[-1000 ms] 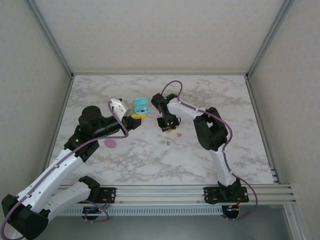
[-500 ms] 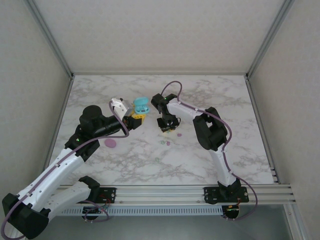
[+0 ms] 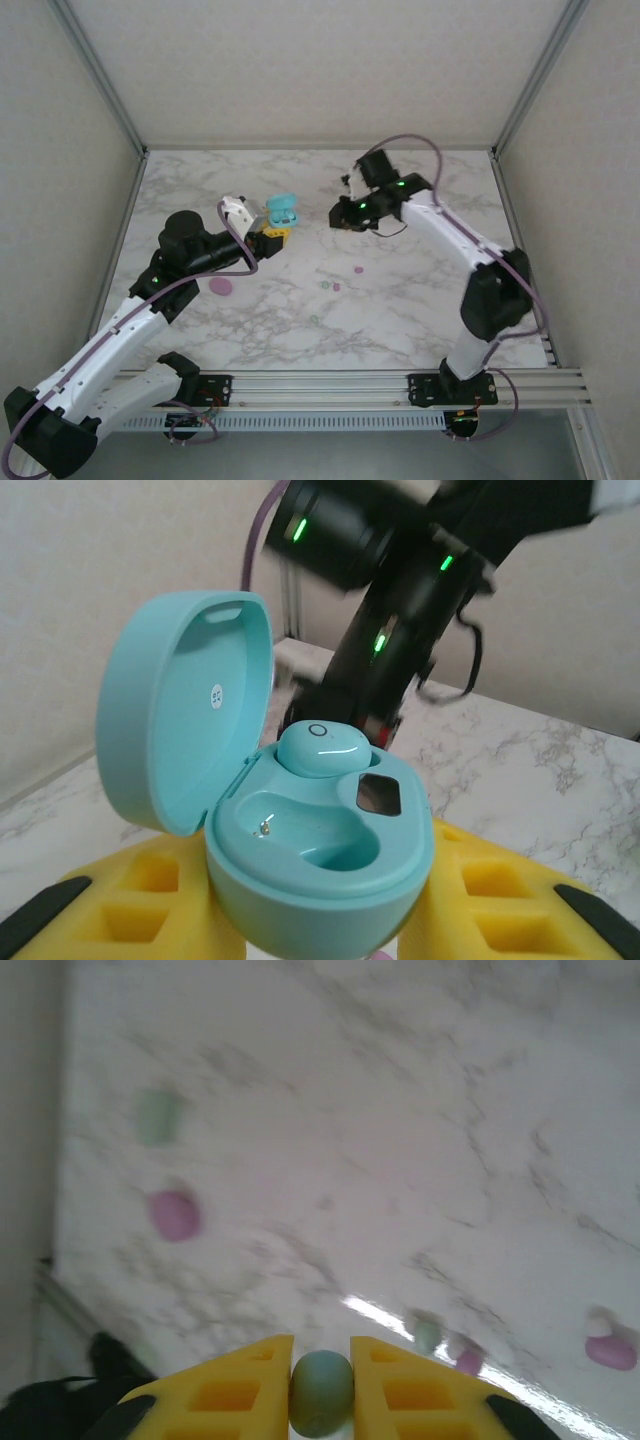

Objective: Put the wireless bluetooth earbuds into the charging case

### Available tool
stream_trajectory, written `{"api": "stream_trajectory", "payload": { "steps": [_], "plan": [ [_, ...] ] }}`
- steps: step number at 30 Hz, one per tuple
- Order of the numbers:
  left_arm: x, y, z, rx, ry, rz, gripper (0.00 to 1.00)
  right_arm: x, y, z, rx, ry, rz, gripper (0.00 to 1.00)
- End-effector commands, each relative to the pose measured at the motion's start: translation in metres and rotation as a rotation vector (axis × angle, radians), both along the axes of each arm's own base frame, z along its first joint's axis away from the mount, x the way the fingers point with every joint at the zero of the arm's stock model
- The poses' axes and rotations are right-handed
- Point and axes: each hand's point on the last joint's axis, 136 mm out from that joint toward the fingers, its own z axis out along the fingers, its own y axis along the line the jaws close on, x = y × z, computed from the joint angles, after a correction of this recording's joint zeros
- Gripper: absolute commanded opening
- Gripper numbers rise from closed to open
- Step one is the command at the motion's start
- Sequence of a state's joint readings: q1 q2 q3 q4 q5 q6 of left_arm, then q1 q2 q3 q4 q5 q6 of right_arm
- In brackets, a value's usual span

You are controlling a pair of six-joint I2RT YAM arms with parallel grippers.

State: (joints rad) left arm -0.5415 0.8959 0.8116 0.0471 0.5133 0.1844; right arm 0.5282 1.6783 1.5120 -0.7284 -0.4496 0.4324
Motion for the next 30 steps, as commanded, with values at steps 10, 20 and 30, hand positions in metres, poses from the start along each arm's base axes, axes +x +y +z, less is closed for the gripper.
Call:
{"api": "stream_trajectory", "payload": {
  "steps": [10, 20, 30],
  "plan": [
    [-0.006, 0.005, 0.020, -0.027, -0.055, 0.009, 0.28, 0.002, -0.001, -0.100, -0.341, 0.137, 0.116, 0.20],
    [-0.009, 0.009, 0.019, -0.022, -0.060, 0.023, 0.28, -0.008, 0.004, -0.165, -0.555, 0.191, 0.251, 0.20],
    [-0.009, 0.008, 0.020, -0.018, -0.062, 0.020, 0.28, -0.009, 0.001, -0.193, -0.646, 0.202, 0.285, 0.20]
  ]
}}
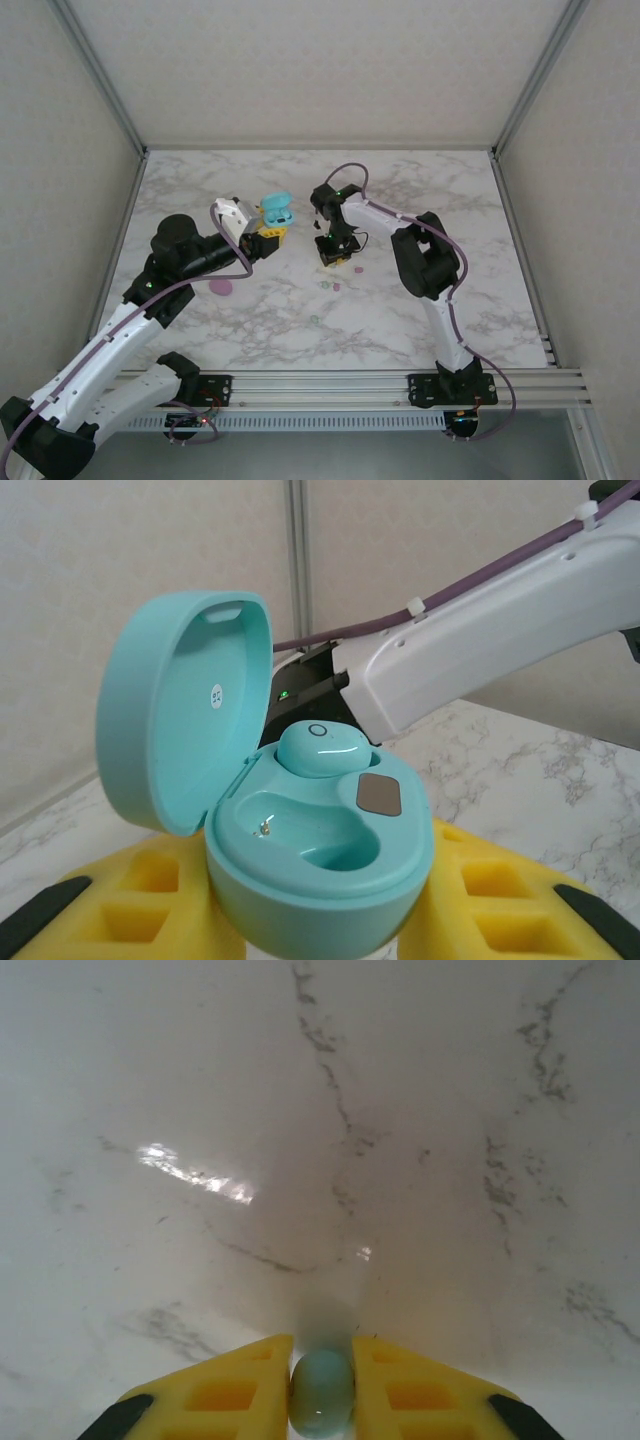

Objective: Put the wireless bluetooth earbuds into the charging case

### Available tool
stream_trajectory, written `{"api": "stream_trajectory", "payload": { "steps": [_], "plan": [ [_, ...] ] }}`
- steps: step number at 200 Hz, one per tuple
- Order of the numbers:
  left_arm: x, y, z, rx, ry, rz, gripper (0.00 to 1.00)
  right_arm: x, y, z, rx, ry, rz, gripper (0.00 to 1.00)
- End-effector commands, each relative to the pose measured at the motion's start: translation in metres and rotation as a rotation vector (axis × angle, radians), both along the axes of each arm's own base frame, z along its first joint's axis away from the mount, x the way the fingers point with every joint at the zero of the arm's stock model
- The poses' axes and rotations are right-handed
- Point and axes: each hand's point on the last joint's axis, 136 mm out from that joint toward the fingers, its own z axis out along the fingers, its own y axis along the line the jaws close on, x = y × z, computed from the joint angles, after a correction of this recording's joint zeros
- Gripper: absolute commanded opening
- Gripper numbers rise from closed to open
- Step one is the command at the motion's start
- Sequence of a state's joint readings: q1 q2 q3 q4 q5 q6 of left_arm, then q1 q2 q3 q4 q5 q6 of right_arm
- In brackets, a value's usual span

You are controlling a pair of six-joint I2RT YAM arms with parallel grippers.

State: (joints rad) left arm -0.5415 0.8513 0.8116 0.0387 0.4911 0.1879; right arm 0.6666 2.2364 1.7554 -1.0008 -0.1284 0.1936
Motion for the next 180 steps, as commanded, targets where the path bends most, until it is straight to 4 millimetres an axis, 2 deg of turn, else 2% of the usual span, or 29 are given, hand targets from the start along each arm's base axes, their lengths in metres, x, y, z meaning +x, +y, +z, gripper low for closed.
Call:
{"api": "stream_trajectory", "payload": {
  "steps": [1, 42, 58, 90, 147, 180],
  "plan": [
    [-0.004, 0.001, 0.008, -0.003, -0.029, -0.001, 0.28, -0.001, -0.002, -0.005, -0.048, -0.002, 0.033, 0.21],
    [-0.004, 0.001, 0.008, -0.001, -0.028, -0.002, 0.28, 0.001, -0.009, -0.009, -0.104, -0.016, 0.048, 0.23],
    [-0.004, 0.001, 0.008, -0.001, -0.027, -0.002, 0.28, 0.003, -0.010, -0.009, -0.121, -0.026, 0.055, 0.28],
    [-0.003, 0.001, 0.008, -0.003, -0.028, -0.002, 0.28, 0.005, -0.012, -0.011, -0.153, -0.037, 0.066, 0.30],
    [-0.003, 0.000, 0.008, -0.002, -0.025, -0.006, 0.28, 0.003, -0.015, -0.013, -0.206, -0.045, 0.045, 0.30],
    [-0.003, 0.000, 0.007, -0.001, -0.023, -0.005, 0.28, 0.003, -0.016, -0.014, -0.241, -0.064, 0.031, 0.24]
  ]
}}
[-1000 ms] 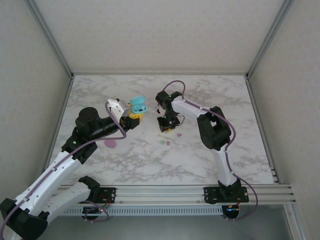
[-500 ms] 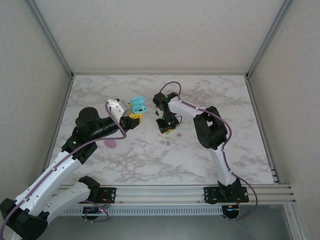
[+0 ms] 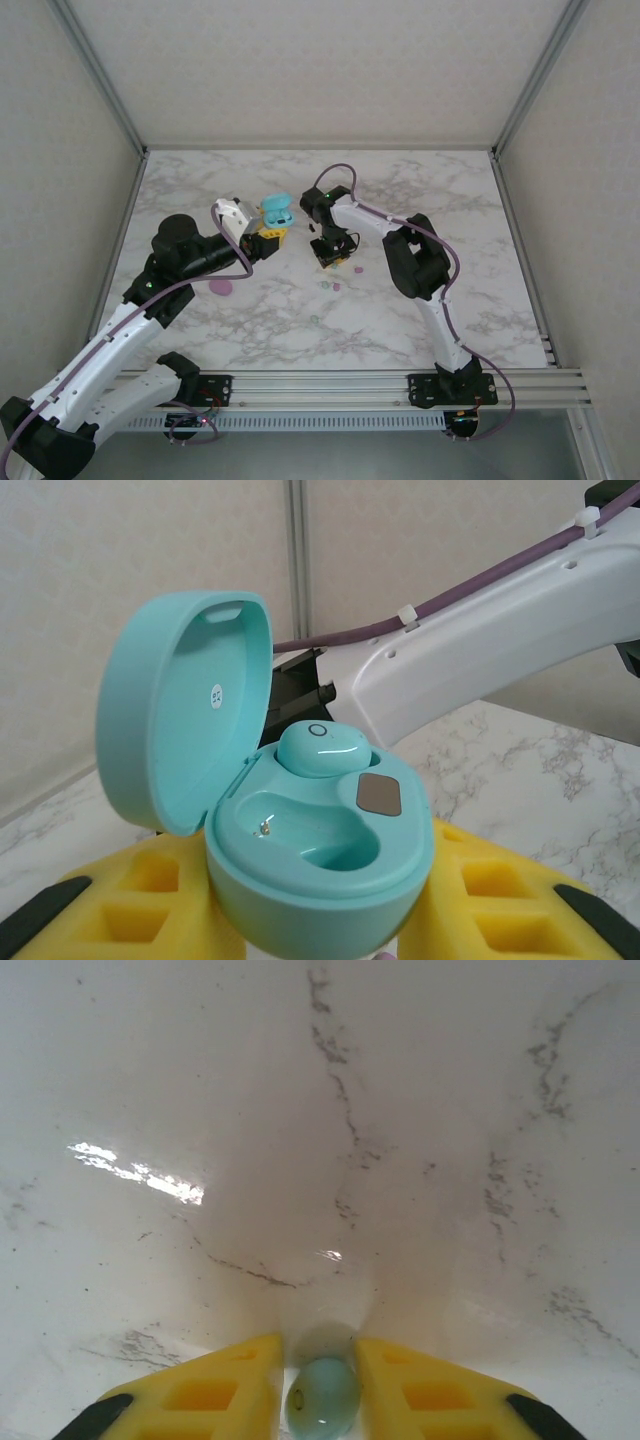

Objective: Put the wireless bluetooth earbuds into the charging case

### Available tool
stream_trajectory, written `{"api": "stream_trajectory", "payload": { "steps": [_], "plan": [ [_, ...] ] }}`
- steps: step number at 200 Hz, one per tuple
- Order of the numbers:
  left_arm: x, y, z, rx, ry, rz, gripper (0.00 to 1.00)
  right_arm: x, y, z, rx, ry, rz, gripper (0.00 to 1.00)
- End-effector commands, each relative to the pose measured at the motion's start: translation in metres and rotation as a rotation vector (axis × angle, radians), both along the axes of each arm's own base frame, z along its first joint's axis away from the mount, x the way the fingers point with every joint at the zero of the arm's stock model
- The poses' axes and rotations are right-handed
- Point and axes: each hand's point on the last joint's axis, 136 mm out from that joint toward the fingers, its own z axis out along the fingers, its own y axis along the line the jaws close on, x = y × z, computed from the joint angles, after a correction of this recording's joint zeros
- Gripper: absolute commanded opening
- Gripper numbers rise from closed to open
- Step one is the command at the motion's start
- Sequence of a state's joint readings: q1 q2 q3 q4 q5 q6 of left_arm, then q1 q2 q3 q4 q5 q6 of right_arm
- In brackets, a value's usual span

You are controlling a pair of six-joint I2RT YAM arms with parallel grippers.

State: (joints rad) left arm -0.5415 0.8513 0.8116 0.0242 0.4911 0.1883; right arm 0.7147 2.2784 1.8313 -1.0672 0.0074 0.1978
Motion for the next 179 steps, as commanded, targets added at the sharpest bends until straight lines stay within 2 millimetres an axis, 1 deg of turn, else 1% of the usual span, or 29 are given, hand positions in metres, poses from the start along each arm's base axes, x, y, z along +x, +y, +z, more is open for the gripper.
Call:
{"api": "stream_trajectory", "payload": {
  "steps": [1, 18, 39, 64, 80, 90, 99, 101, 103, 110, 111, 112, 125, 126, 127, 133, 135, 136, 140, 158, 159, 162, 163, 173, 174, 179],
  "plan": [
    [-0.003, 0.000, 0.011, -0.009, -0.035, -0.005, 0.28, 0.000, -0.015, -0.013, -0.116, -0.007, -0.018, 0.24],
    [-0.003, 0.001, 0.011, -0.008, -0.036, -0.004, 0.28, 0.000, -0.015, -0.011, -0.120, -0.016, -0.021, 0.21],
    [-0.003, 0.001, 0.010, -0.005, -0.035, -0.003, 0.28, 0.002, -0.012, 0.000, -0.094, -0.038, -0.034, 0.18],
    [-0.002, 0.001, 0.008, -0.003, -0.032, 0.002, 0.28, 0.002, -0.006, 0.025, -0.026, -0.071, -0.048, 0.18],
    [-0.001, 0.001, 0.006, -0.001, -0.031, 0.007, 0.28, 0.001, -0.001, 0.051, 0.051, -0.098, -0.065, 0.17],
    [-0.001, 0.002, 0.006, -0.003, -0.033, 0.011, 0.28, 0.000, 0.001, 0.069, 0.125, -0.110, -0.089, 0.17],
    [0.000, 0.003, 0.006, -0.003, -0.035, 0.017, 0.28, -0.002, 0.005, 0.090, 0.220, -0.120, -0.108, 0.17],
    [0.000, 0.003, 0.005, -0.003, -0.035, 0.018, 0.28, -0.003, 0.006, 0.099, 0.258, -0.126, -0.120, 0.17],
    [0.000, 0.003, 0.005, -0.003, -0.035, 0.019, 0.28, -0.003, 0.007, 0.102, 0.270, -0.128, -0.124, 0.17],
    [0.002, 0.003, 0.003, -0.002, -0.033, 0.023, 0.28, -0.003, 0.009, 0.121, 0.359, -0.139, -0.151, 0.17],
    [0.002, 0.003, 0.003, -0.001, -0.032, 0.024, 0.28, -0.003, 0.009, 0.126, 0.384, -0.143, -0.157, 0.17],
    [0.003, 0.003, 0.003, -0.001, -0.031, 0.024, 0.28, -0.003, 0.009, 0.126, 0.384, -0.143, -0.157, 0.17],
    [0.005, 0.003, 0.000, -0.005, -0.021, 0.025, 0.28, -0.005, 0.008, 0.162, 0.528, -0.165, -0.204, 0.17],
    [0.005, 0.003, -0.001, -0.005, -0.020, 0.025, 0.28, -0.006, 0.008, 0.168, 0.549, -0.165, -0.208, 0.17],
    [0.005, 0.003, 0.000, -0.006, -0.021, 0.024, 0.28, -0.006, 0.008, 0.168, 0.549, -0.165, -0.208, 0.17],
    [0.007, 0.002, -0.001, -0.007, -0.019, 0.024, 0.28, -0.008, 0.007, 0.185, 0.612, -0.168, -0.220, 0.17],
    [0.007, 0.002, -0.001, -0.009, -0.019, 0.023, 0.28, -0.010, 0.007, 0.194, 0.644, -0.170, -0.221, 0.17],
    [0.007, 0.002, -0.002, -0.008, -0.017, 0.023, 0.28, -0.010, 0.007, 0.194, 0.644, -0.170, -0.221, 0.17],
    [0.008, 0.001, -0.003, -0.009, -0.015, 0.022, 0.28, -0.012, 0.007, 0.204, 0.684, -0.174, -0.223, 0.17],
    [0.012, -0.005, -0.009, -0.004, 0.003, 0.002, 0.28, -0.024, 0.010, 0.253, 0.864, -0.187, -0.217, 0.17],
    [0.013, -0.005, -0.009, -0.004, 0.005, 0.001, 0.28, -0.024, 0.010, 0.253, 0.864, -0.187, -0.217, 0.17],
    [0.013, -0.006, -0.010, -0.004, 0.008, -0.002, 0.28, -0.027, 0.010, 0.264, 0.898, -0.192, -0.212, 0.17],
    [0.013, -0.006, -0.010, -0.005, 0.009, -0.004, 0.28, -0.027, 0.010, 0.264, 0.898, -0.192, -0.212, 0.17],
    [0.016, -0.011, -0.012, -0.010, 0.018, -0.019, 0.28, -0.035, 0.013, 0.286, 0.972, -0.199, -0.196, 0.17],
    [0.016, -0.011, -0.012, -0.011, 0.019, -0.021, 0.28, -0.037, 0.014, 0.291, 0.989, -0.200, -0.192, 0.17],
    [0.017, -0.013, -0.013, -0.014, 0.022, -0.025, 0.28, -0.039, 0.015, 0.299, 1.018, -0.198, -0.188, 0.17]
  ]
}}
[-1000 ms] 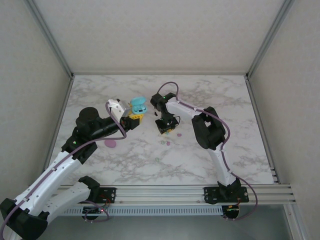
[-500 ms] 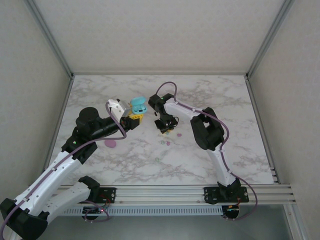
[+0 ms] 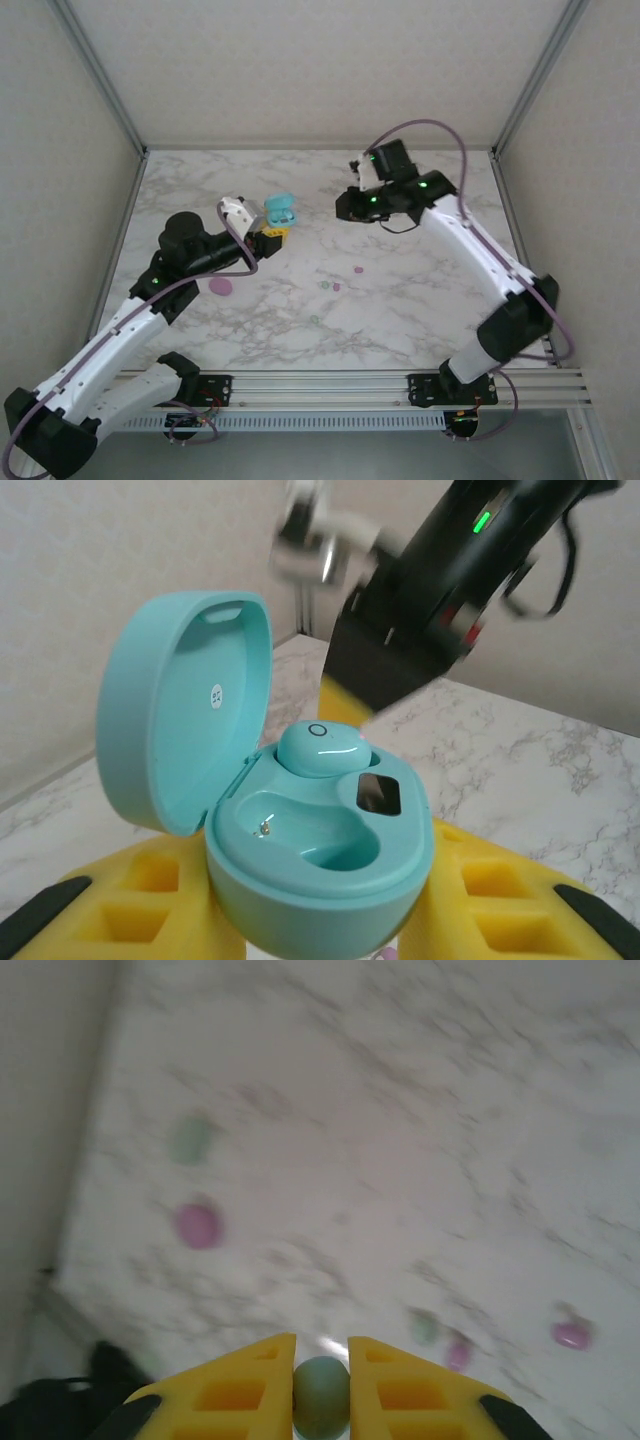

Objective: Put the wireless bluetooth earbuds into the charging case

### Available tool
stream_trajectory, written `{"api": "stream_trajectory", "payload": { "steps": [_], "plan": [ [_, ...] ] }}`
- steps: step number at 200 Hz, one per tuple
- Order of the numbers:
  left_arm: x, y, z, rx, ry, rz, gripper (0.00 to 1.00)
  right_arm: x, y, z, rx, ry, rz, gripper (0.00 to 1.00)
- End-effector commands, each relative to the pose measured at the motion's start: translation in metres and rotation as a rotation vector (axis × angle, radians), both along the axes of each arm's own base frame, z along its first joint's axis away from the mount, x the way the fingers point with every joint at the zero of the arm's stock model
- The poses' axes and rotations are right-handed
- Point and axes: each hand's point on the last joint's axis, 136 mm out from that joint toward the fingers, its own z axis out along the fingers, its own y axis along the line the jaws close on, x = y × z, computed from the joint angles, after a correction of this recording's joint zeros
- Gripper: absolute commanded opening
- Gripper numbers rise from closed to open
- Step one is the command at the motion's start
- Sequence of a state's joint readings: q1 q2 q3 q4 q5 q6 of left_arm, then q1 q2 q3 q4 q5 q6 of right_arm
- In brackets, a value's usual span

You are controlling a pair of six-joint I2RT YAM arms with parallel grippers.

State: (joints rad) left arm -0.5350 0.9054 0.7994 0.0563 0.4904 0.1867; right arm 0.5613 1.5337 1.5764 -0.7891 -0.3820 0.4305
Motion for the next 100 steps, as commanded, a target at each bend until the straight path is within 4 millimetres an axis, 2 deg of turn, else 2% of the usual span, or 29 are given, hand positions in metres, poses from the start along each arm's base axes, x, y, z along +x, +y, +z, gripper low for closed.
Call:
{"api": "stream_trajectory", "payload": {
  "steps": [1, 12, 44, 63, 100],
  "plan": [
    [0.005, -0.008, 0.002, -0.031, -0.008, -0.033, 0.28, -0.026, 0.025, 0.040, 0.236, 0.040, 0.096, 0.18],
    [0.007, -0.012, 0.003, -0.038, -0.013, -0.040, 0.28, -0.034, 0.029, 0.064, 0.323, 0.024, 0.123, 0.18],
    [0.010, -0.020, 0.001, -0.038, -0.033, -0.059, 0.28, -0.047, 0.042, 0.100, 0.461, -0.003, 0.168, 0.18],
    [0.009, -0.026, -0.001, -0.031, -0.042, -0.074, 0.28, -0.054, 0.057, 0.107, 0.480, -0.010, 0.203, 0.18],
    [0.009, -0.032, -0.003, -0.024, -0.041, -0.089, 0.28, -0.058, 0.081, 0.102, 0.446, -0.016, 0.236, 0.18]
  ]
}}
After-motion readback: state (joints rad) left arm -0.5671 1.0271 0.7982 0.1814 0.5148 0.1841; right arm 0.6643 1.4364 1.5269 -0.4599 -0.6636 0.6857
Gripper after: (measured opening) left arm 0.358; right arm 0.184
